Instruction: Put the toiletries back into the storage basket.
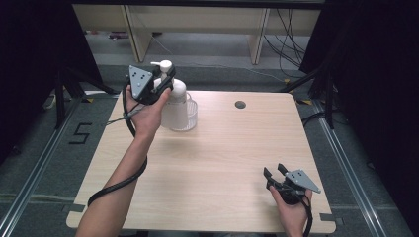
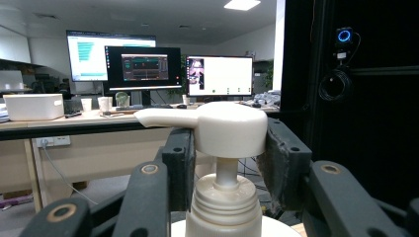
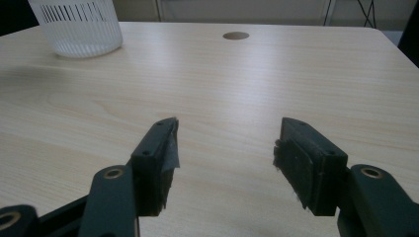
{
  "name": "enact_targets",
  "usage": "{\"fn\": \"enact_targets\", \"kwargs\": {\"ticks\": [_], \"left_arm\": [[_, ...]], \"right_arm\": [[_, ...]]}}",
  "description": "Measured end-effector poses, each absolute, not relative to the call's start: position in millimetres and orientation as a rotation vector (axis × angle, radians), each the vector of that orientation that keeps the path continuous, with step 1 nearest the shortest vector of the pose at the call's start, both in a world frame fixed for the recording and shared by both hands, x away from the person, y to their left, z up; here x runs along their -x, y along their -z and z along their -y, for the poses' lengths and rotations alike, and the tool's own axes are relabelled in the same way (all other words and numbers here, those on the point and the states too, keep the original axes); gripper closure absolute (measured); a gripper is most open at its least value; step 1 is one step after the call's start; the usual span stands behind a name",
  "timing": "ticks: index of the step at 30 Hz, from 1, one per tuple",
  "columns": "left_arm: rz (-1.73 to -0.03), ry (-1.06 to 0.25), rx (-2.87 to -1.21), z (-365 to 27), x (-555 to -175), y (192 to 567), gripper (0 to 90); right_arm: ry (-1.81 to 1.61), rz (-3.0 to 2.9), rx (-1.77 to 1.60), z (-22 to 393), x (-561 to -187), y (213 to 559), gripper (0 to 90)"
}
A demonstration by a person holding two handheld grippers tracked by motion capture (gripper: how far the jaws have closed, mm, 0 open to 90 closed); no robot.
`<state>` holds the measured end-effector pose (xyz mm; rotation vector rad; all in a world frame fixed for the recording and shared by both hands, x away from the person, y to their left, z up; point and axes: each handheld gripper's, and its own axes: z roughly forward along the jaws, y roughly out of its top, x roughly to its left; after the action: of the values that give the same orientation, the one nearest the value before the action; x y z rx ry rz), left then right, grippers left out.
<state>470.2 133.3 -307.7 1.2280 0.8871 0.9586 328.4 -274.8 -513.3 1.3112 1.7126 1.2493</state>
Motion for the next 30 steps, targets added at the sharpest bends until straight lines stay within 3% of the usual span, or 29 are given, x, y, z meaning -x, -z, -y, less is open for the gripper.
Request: {"fn": "enact_targets", "kwargs": {"ticks": [30], "left_arm": [[-0.872,-0.971,-1.228,-132.9,-480.8,295.3,59.1]], "right_arm": [[-1.259,-1.715,-1.336,273.7,-328.7,513.8,41.3]]}}
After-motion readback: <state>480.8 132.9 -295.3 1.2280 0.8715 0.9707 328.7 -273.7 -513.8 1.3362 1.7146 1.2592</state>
